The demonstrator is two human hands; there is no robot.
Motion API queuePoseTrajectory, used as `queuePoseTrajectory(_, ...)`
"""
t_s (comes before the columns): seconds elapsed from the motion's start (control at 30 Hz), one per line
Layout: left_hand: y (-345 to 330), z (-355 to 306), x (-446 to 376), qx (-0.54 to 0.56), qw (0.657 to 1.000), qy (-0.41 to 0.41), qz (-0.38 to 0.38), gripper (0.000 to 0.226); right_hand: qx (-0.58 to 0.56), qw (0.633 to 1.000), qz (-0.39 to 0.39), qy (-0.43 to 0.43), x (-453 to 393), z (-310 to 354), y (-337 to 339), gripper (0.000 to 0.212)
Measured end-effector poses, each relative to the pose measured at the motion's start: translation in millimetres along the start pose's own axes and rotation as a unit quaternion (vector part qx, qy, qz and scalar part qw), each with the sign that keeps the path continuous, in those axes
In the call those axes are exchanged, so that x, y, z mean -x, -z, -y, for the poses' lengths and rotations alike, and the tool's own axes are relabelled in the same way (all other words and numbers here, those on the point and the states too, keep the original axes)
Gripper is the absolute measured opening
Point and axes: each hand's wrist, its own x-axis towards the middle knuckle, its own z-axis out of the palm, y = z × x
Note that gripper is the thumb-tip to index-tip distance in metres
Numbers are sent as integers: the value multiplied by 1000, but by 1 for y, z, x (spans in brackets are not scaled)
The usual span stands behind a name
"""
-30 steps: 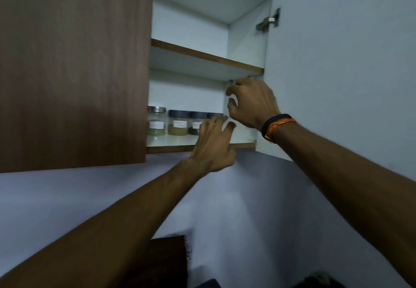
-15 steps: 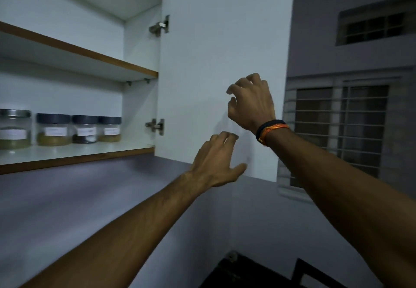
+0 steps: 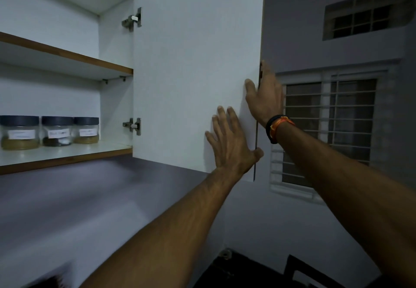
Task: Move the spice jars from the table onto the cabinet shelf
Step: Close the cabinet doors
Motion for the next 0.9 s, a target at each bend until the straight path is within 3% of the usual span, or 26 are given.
queuePoseTrajectory(0.13, 7, 3, 7, 0, 1000, -5, -1, 139, -20, 1000, -16, -13, 2, 3, -5, 53)
queuePoseTrajectory(0.27, 28, 19, 20, 36, 999, -28, -13, 140, -107, 993, -56, 10, 10, 20, -4, 51)
queuePoseTrajectory(0.43, 72, 41, 47, 107, 993, -50, -3, 133, -215, 975, -47, 37, 33, 62, -6, 49)
queuePoseTrajectory(0.63, 134, 60, 75, 166, 986, -18, 23, 128, -311, 949, -48, 30, 59, 121, -19, 55)
queuePoseTrajectory(0.9, 208, 98, 104, 146, 989, 14, 16, 106, -414, 910, -14, 26, 94, 192, -47, 74)
